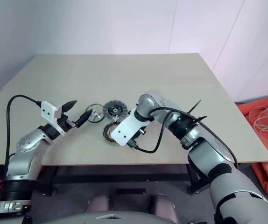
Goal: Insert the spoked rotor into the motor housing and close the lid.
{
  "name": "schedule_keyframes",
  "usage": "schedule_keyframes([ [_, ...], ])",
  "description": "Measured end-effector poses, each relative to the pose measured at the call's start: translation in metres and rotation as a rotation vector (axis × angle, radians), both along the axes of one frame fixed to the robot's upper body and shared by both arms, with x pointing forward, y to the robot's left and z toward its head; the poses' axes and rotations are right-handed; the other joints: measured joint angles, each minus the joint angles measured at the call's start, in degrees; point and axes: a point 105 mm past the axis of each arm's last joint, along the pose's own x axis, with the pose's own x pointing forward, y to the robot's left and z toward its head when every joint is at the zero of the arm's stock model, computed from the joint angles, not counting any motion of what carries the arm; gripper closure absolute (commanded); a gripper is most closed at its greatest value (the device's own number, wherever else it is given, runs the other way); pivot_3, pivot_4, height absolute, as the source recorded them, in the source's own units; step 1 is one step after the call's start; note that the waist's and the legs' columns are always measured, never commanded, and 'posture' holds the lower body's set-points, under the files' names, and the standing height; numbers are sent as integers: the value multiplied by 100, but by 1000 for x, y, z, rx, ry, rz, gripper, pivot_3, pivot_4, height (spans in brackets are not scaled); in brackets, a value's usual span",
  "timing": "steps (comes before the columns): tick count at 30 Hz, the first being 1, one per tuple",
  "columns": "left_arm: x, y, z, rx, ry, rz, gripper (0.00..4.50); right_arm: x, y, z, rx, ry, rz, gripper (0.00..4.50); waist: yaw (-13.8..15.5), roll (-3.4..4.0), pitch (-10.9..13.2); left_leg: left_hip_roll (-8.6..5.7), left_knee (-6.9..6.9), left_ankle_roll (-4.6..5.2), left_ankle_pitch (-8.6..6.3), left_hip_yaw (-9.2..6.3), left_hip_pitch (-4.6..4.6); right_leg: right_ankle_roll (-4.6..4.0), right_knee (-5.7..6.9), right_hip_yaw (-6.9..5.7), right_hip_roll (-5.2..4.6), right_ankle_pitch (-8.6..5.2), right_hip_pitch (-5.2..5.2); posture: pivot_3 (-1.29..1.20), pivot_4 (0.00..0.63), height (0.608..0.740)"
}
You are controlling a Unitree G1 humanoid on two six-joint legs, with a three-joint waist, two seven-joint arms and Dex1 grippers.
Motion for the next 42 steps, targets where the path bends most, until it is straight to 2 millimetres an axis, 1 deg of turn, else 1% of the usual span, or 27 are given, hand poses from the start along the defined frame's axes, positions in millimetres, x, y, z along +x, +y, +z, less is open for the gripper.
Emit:
schedule_keyframes([
  [1,0,0,0,0,1,0,0,-1,3,6,30,2,-4,723,1,0,0,0,0,0,0,0,-1,0,0,0,0,0,-1,0,0,740],
  [4,0,0,-1,-2,0,-3,0,-9,9,30,158,67,-50,723,4,0,0,-1,0,1,-1,0,-1,-1,-2,0,0,0,1,0,0,740],
  [5,0,1,-1,-5,2,-3,0,-12,7,39,213,110,-83,723,18,-1,0,-1,0,2,-1,-2,1,0,-3,0,-1,0,6,0,0,740],
  [6,0,2,-1,-12,3,-2,0,-12,4,44,244,142,-115,723,22,-1,0,-2,1,2,-1,-1,2,0,-3,1,-1,0,7,0,0,740],
  [7,-1,2,-1,-23,5,-7,0,-11,-1,45,273,177,-156,723,35,-3,-2,-3,1,2,-1,-2,4,0,-3,0,-1,0,12,0,0,740],
  [8,-3,3,-4,-32,13,-8,0,-8,-11,45,302,226,-225,723,49,-3,-2,-4,3,3,-2,-2,10,3,-4,1,-2,-2,19,0,0,740],
  [10,-9,8,-12,-39,40,4,0,0,-34,41,358,300,-369,723,54,-1,-1,-5,7,3,-2,-1,11,15,-5,2,-3,-8,20,0,0,740],
  [13,-15,11,-20,-39,67,11,0,13,-53,34,501,395,-563,723,48,-1,-1,-1,5,1,0,0,19,18,-3,0,0,-10,21,0,0,740],
  [14,-16,12,-22,-40,71,11,0,18,-61,27,551,421,-640,723,50,-1,-1,0,6,0,0,-1,20,19,-3,-1,1,-11,22,0,0,740],
  [16,-19,14,-25,-43,81,17,0,28,-76,5,639,450,-812,723,46,-1,0,-3,7,0,0,1,22,21,-7,-1,0,-12,24,0,0,740],
  [18,-22,18,-27,-48,92,27,0,36,-83,-17,723,472,-956,723,18,2,1,-3,8,0,0,2,16,21,-9,-1,0,-12,17,0,0,740],
  [20,-22,18,-27,-59,93,21,0,42,-81,-26,800,482,-1043,723,-1,5,2,-2,7,-1,1,2,15,21,-8,-1,0,-12,12,0,0,740],
  [23,-23,17,-27,-62,93,9,0,56,-76,-30,925,457,-1141,723,-2,7,3,-2,6,-1,1,2,18,21,-7,-2,0,-12,13,0,0,740],
  [25,-23,17,-27,-62,93,7,0,62,-75,-35,965,435,-1191,723,-1,8,3,-4,6,-1,1,2,16,21,-8,-1,-1,-12,13,0,0,740],
  [29,-22,17,-28,-64,99,7,0,70,-72,-47,986,401,-1249,723,6,10,4,-5,5,-1,0,1,12,20,-8,-1,-2,-11,13,0,0,740],
  [33,-22,18,-30,-66,102,2,0,77,-77,-56,969,354,-1295,723,-1,11,5,-5,3,-1,0,2,14,20,-8,-1,-2,-11,12,0,0,740],
  [38,-20,19,-32,-68,105,2,0,86,-83,-63,952,298,-1353,723,-2,14,7,-4,2,-1,0,2,15,20,-7,-1,-2,-11,13,0,0,740],
  [41,-19,20,-33,-67,104,1,0,87,-80,-64,953,306,-1350,1321,-2,13,7,-3,2,-1,0,2,16,20,-7,-1,-1,-11,13,0,0,740],
  [42,-19,20,-33,-67,103,0,0,87,-78,-65,954,316,-1351,1653,-2,14,7,-3,2,-1,0,2,17,19,-6,-1,-1,-11,14,0,0,740],
])
